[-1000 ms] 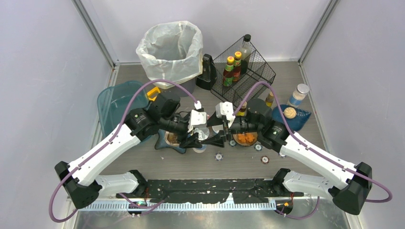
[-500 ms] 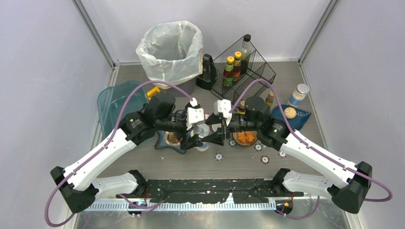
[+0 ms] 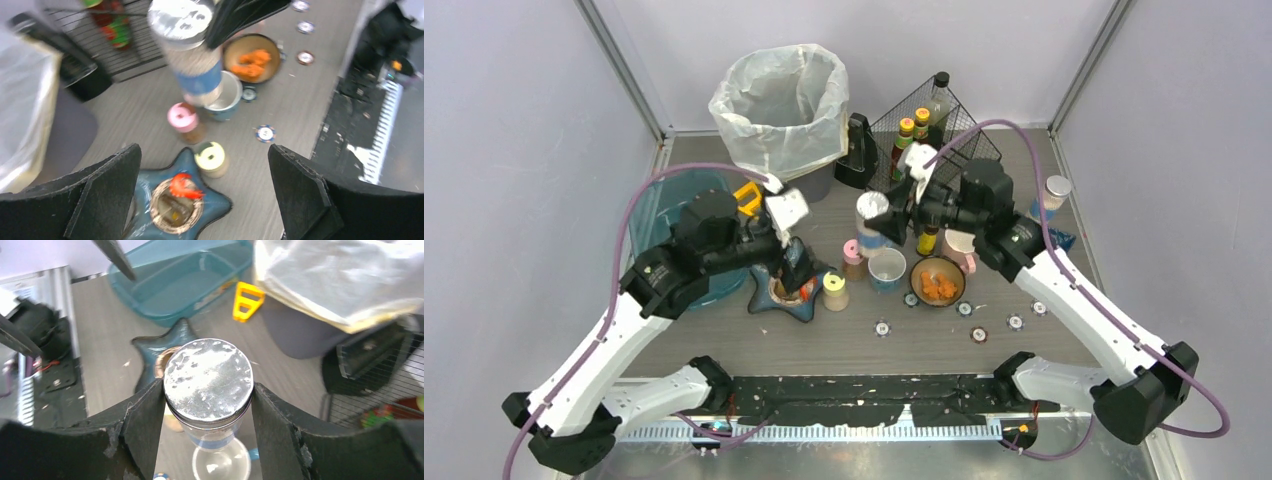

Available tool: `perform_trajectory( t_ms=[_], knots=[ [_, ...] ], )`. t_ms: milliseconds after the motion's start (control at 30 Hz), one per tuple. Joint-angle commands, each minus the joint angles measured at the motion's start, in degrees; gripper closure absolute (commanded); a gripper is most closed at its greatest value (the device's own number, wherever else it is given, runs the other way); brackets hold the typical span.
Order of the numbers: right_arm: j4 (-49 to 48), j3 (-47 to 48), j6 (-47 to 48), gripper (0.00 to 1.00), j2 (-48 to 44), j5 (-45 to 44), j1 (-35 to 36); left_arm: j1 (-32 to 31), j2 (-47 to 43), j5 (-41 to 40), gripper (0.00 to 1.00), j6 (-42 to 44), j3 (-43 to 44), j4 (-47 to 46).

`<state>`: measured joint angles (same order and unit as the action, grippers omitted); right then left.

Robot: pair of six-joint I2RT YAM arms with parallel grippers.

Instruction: Clear the kitchen counter

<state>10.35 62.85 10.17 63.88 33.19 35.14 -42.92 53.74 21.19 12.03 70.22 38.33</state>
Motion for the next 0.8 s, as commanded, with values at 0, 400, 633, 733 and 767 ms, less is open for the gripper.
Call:
perform_trajectory(
  t_ms=[0,400,633,733,767],
  knots=[
    [-4.9,7.9,-2.0,0.94,1.9,-4.9,-5.9,7.2,-0.5,-10.3,0.01,-9.8,5.8,2.6],
    [-15.9,17.4,-6.9,0.95,13.6,-17.6,-24.1,26.1,-14.1,-33.5,0.0,-19.8,-11.9,-5.4],
    [-23.4,23.2,-9.3,0.95,23.3,-19.7,-30.4,26.1,-23.2,-44.7,0.01,-16.9,-21.8,-11.0],
    [-24.2,26.8,-9.6,0.95,28.4,-20.5,-31.7,26.1,-24.2,-46.1,0.0,-15.9,-22.3,-11.8],
    [-24.8,27.9,-9.7,0.95,30.3,-20.5,-32.2,26.1,-24.3,-46.0,0.0,-15.4,-22.6,-11.9]
  ],
)
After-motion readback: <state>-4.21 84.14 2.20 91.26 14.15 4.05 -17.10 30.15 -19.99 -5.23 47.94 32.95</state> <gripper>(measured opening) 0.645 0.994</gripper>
